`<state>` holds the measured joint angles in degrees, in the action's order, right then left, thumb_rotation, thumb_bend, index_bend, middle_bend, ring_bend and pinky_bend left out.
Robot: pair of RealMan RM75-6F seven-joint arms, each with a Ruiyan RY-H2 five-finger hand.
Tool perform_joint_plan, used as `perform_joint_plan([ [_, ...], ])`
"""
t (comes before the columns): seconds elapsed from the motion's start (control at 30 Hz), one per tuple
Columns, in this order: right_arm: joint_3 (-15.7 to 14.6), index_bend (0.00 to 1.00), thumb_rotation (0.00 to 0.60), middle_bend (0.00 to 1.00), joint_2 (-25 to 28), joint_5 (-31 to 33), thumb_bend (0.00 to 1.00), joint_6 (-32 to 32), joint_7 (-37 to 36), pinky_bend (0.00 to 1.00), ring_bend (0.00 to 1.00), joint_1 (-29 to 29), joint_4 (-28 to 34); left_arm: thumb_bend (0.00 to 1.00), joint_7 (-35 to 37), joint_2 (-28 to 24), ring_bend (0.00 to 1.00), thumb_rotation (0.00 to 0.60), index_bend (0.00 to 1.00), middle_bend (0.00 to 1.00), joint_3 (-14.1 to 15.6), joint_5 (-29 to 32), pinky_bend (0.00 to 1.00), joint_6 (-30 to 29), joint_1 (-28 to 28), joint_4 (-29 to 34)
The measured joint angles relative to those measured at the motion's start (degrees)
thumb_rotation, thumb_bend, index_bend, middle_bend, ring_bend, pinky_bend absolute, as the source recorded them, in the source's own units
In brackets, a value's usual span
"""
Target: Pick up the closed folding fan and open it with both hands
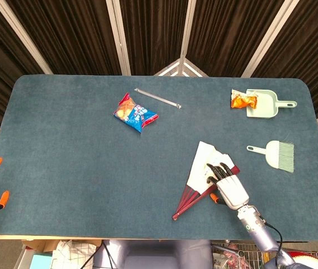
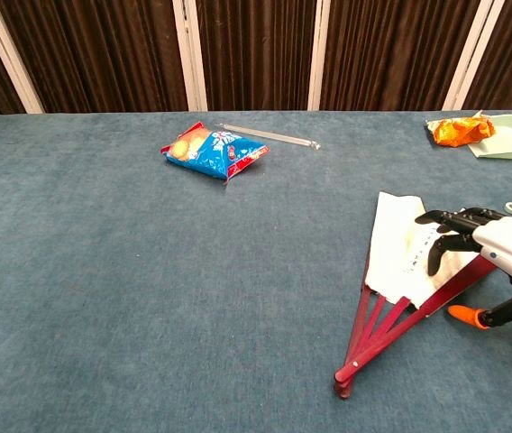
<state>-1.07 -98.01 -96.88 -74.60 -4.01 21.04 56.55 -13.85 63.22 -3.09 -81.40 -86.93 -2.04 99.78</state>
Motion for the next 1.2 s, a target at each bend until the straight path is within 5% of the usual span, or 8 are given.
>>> perform_joint_plan([
  [1.2, -1.1, 0.61, 0.6, 0.14, -1.3, -0.1, 0.39, -2.3, -3.9, 0.14, 0.21, 1.7, -3.1, 0.47, -0.8, 0.4, 0.0, 0.6, 0.02, 0.0, 0.2, 0.3, 0.0, 0.3, -0.3, 0.0],
])
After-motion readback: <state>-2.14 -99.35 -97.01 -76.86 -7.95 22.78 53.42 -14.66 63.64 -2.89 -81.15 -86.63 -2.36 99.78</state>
